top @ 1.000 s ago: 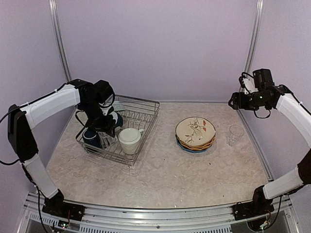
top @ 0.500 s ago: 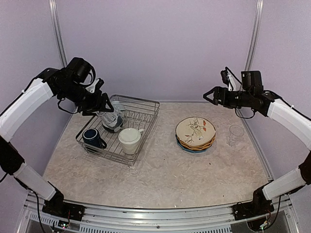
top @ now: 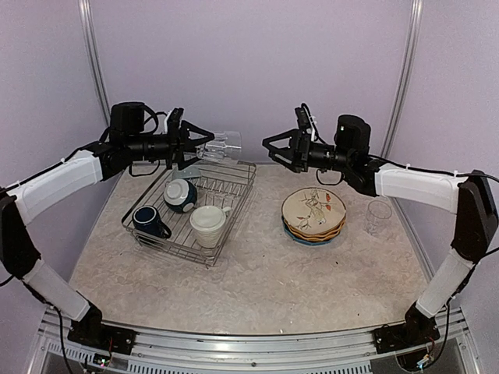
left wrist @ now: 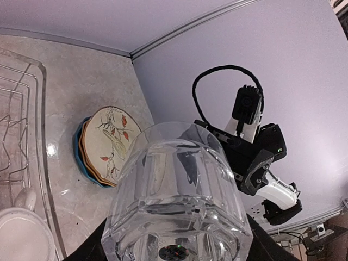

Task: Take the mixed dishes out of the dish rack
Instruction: Pass from the left arm to the right, then place the cup on the cup.

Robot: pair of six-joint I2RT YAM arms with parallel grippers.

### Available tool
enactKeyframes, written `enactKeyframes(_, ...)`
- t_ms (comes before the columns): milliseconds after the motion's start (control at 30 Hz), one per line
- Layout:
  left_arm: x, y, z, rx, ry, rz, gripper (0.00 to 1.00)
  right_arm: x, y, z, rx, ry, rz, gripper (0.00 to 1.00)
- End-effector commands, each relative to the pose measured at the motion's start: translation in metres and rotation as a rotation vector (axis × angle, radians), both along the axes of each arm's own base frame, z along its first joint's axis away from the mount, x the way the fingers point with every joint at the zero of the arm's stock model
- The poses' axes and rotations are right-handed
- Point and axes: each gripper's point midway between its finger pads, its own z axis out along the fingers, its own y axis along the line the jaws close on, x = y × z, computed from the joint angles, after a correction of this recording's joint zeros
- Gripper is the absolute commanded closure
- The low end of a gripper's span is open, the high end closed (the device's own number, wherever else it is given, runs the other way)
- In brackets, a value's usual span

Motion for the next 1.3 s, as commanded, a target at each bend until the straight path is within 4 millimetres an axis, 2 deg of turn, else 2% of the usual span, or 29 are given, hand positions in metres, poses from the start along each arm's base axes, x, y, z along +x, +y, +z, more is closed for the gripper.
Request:
enactKeyframes(0, -0.006, -0.033, 0.04, -0.168, -0.085, -0.127, 0.84, -0.014, 0.02, 0.036, 0.122, -0.044, 0.108, 0.1)
enactKeyframes(67, -0.007, -0.044, 0.039, -0.175, -0.082, -0.143, 0.84, -0.015, 0.025, 0.036, 0.129, -0.041, 0.122, 0.13)
enactKeyframes(333, -0.004, -0.072, 0.037, -0.209, -0.065, -0.219, 0.84, -0.015, 0.031, 0.029, 0.145, -0.018, 0.147, 0.36)
enactKeyframes(467, -0.001, -0.078, 0.028, -0.204, -0.04, -0.227, 0.84, -0.014, 0.029, 0.03, 0.149, -0.022, 0.142, 0.65)
enactKeyframes(633, -0.002, -0.081, 0.016, -0.183, -0.022, -0.233, 0.8, -0.008, 0.009, 0.034, 0.17, -0.032, 0.088, 0.99)
enactKeyframes(667, -0.001, -0.081, 0.014, -0.173, -0.021, -0.231, 0.77, -0.007, 0.006, 0.034, 0.17, -0.033, 0.08, 1.0)
enactKeyframes(767, 0.002, -0.075, 0.004, -0.11, -0.019, -0.191, 0.52, 0.002, -0.012, 0.03, 0.142, -0.042, 0.035, 1.0)
enactKeyframes(867, 0.0, -0.067, 0.004, -0.038, -0.055, -0.159, 0.17, 0.012, -0.03, 0.023, 0.075, -0.049, -0.031, 1.0)
enactKeyframes(933, -0.002, -0.059, -0.002, 0.028, -0.067, -0.128, 0.02, 0.016, -0.045, 0.02, 0.021, -0.066, -0.078, 1.0)
enactKeyframes(967, -0.002, -0.055, -0.004, 0.062, -0.085, -0.116, 0.01, 0.017, -0.056, 0.019, -0.016, -0.077, -0.12, 1.0)
enactKeyframes(1033, -0.004, -0.045, -0.006, 0.118, -0.105, -0.095, 0.01, 0.026, -0.081, 0.005, -0.132, -0.085, -0.221, 1.0)
enactKeyframes(1100, -0.008, -0.035, -0.016, 0.2, -0.091, -0.077, 0.01, 0.035, -0.114, -0.012, -0.286, -0.079, -0.337, 1.0)
enactKeyframes(1267, -0.007, -0.018, -0.045, 0.384, -0.047, -0.064, 0.01, 0.036, -0.198, -0.051, -0.782, -0.075, -0.613, 1.0)
